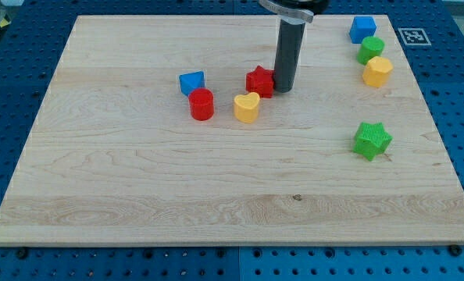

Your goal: Move the green star below the yellow heart

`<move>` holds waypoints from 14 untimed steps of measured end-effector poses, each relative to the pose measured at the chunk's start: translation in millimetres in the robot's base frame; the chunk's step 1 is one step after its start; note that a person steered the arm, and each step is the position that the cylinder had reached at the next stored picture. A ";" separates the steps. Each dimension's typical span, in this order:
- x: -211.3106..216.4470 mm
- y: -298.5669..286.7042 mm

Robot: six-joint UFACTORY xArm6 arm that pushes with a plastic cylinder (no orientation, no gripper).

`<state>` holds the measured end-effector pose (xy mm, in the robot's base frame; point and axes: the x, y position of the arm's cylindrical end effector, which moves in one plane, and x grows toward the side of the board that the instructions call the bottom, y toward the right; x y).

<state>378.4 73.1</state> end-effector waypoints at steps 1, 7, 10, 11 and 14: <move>0.6 -4.8; 16.5 29.8; 35.9 183.7; 81.9 228.4; 139.8 174.5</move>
<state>518.2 247.6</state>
